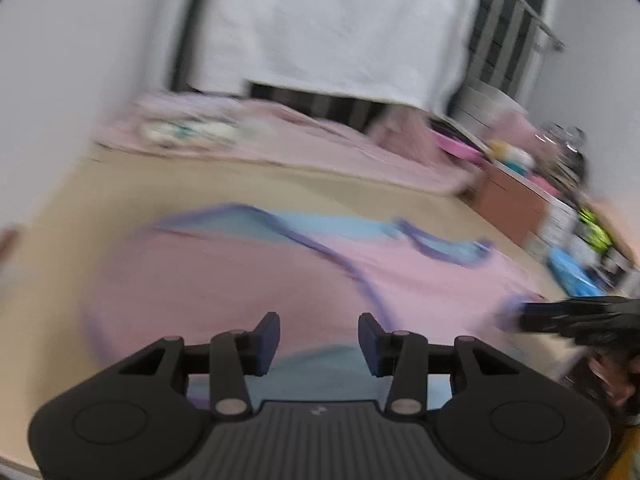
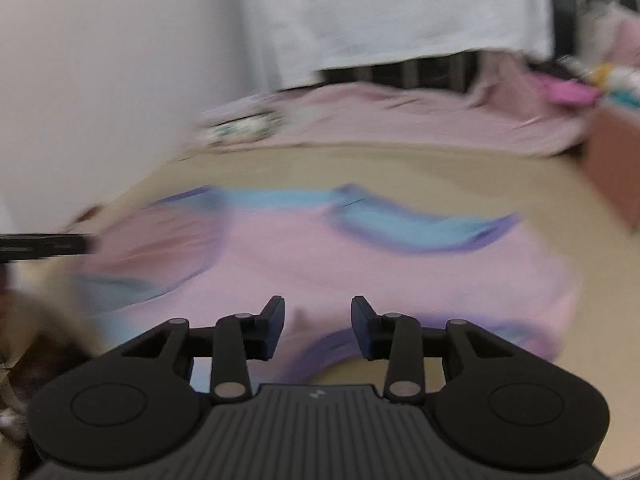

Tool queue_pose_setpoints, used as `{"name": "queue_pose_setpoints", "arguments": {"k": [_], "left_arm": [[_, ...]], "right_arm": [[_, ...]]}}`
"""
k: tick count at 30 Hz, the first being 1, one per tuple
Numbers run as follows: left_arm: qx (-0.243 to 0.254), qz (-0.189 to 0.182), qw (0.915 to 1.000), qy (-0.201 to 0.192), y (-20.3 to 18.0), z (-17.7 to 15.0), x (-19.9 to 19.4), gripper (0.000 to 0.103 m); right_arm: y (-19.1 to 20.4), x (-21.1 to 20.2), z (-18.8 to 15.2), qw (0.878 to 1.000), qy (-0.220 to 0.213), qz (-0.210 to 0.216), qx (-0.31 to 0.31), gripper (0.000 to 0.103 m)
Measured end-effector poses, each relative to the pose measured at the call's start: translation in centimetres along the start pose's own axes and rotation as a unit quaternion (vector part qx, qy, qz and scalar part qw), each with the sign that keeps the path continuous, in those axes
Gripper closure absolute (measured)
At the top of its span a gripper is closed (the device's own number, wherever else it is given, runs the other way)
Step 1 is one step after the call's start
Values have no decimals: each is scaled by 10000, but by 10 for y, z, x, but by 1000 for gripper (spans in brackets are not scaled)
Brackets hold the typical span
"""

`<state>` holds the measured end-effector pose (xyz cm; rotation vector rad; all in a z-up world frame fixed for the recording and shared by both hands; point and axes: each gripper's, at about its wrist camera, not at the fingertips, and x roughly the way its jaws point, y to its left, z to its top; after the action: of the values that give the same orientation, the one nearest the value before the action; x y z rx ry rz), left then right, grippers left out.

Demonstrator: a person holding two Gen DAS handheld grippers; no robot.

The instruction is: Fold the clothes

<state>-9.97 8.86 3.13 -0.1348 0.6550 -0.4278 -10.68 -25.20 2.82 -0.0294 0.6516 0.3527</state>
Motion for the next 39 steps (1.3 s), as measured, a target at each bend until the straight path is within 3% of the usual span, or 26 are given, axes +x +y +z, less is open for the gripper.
{"name": "queue_pose_setpoints", "arguments": {"k": [2,3,4,5,8,10,11,14,16,20,22,23,25,32,33,34,39], "left_arm": [[256,-79,9994,210,-16,-6,11,63],[428,-52,9986,304,-24,-10,16,66],[600,-24,9974,398,-31,-14,20,76],[748,4,9961,465,-37,-18,23,81],[940,83,9948,384,-37,-33,5,82],[934,96,9951,317,-29,-39,-6,81],[822,124,9962,258,-21,-42,-13,81],[471,79,9989,13,2,-37,-26,84],[370,122,9992,-105,10,-32,-28,86],[818,179,9965,-61,5,-40,-29,86],[1102,190,9937,44,1,-48,-28,85],[1252,184,9920,39,-1,-50,-27,84],[1551,174,9877,29,-5,-53,-26,83],[2603,134,9654,2,-18,-63,-23,84],[2837,127,9588,42,-21,-64,-24,89],[3015,126,9533,81,-24,-65,-24,101],[2798,254,9596,168,-28,-64,-25,103]], "right_arm": [[13,1,-9,9999,124,13,-108,67],[19,1,-14,9997,186,19,-162,71],[26,2,-18,9995,248,25,-217,76],[32,2,-23,9991,309,32,-271,87],[39,-1,-24,9977,430,-221,-478,87],[39,-8,-14,9987,222,-199,-413,84],[41,-11,-9,9991,112,-120,-400,82],[61,-3,11,9963,-219,658,-500,80],[82,20,19,9910,-97,1131,-716,80],[125,49,7,9794,240,1247,-1567,80],[133,50,-5,9740,321,1249,-1861,80],[134,47,-11,9727,328,1238,-1937,74],[134,40,-13,9742,329,1185,-1891,70],[137,55,2,9790,453,1245,-1548,70],[138,58,3,9793,472,1250,-1519,71],[138,60,3,9795,466,1256,-1506,72],[132,52,-4,9825,342,1287,-1303,80]]}}
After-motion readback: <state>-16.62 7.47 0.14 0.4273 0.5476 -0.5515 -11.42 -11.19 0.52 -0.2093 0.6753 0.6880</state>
